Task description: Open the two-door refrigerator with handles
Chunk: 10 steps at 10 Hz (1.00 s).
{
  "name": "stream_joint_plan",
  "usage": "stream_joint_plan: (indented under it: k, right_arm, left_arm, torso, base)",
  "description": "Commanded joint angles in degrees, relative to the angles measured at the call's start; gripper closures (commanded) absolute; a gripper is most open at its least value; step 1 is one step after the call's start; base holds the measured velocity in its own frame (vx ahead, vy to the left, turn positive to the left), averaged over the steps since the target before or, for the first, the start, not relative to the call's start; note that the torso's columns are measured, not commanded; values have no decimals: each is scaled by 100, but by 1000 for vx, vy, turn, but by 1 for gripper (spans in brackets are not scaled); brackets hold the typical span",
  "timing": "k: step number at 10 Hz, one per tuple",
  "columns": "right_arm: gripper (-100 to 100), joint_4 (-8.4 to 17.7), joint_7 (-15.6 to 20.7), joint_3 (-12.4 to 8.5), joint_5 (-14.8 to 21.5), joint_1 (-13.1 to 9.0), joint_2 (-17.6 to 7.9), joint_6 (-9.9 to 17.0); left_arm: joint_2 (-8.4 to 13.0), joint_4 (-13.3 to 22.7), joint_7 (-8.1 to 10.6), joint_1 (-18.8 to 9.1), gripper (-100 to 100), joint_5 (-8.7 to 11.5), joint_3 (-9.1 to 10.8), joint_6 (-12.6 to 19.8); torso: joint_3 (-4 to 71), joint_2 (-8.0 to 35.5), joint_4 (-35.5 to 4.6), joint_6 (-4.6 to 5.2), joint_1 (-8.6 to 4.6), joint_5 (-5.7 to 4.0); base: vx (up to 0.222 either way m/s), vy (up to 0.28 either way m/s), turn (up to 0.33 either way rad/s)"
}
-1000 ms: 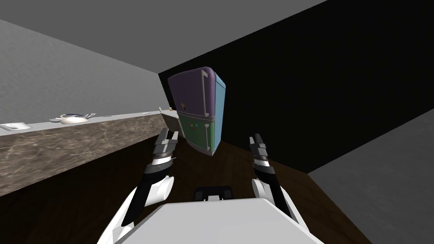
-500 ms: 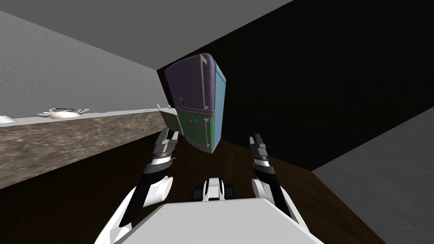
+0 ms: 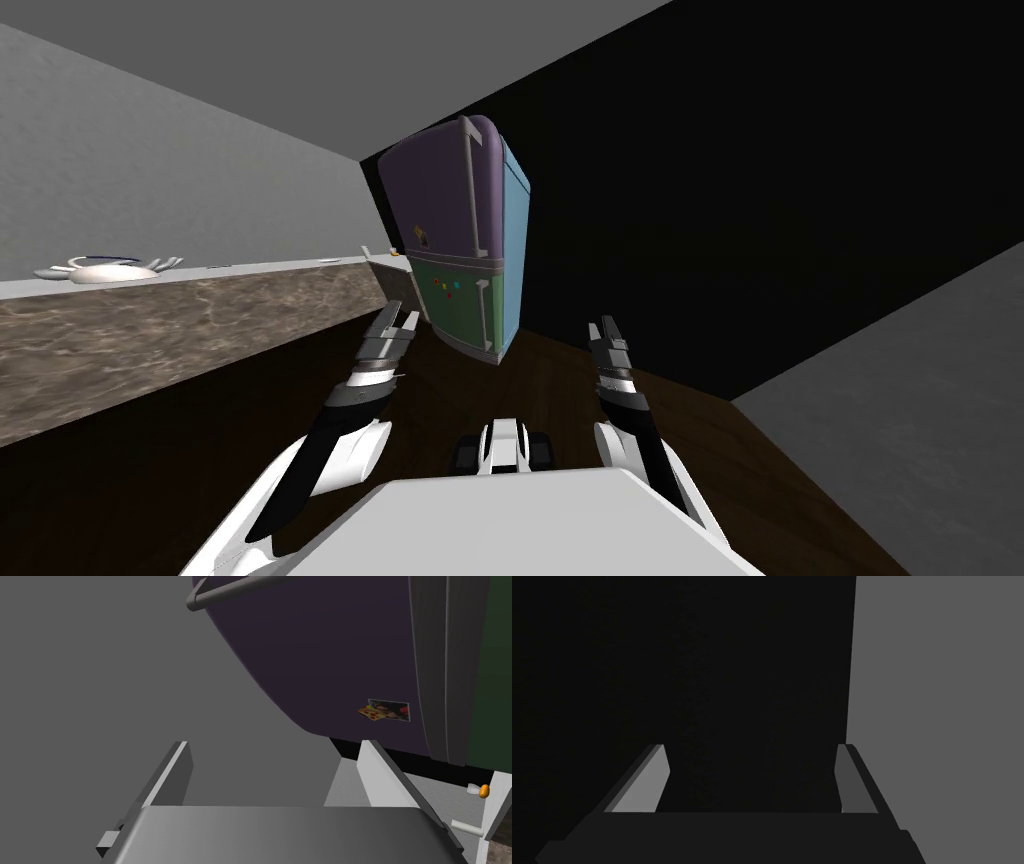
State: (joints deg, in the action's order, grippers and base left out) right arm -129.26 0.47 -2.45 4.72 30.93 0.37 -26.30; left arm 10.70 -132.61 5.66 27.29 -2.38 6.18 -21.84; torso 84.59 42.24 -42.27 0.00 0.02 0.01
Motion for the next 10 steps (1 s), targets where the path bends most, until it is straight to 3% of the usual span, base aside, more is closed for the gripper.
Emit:
stream_joint_plan:
  k: [1, 10]
  right_arm:
    - [0, 0, 0, 0, 0, 0, 0, 0]
    - [0, 0, 0, 0, 0, 0, 0, 0]
  left_arm:
    - [374, -124, 135, 52, -100, 41, 200, 369]
    - [1742, -557, 693, 223, -100, 227, 1068, 1842]
  torso:
    - [-1, 2, 0, 0, -4, -1]
    - [-2, 4, -1, 0, -6, -2]
  base:
    - [79, -20, -57]
    - [91, -17, -64]
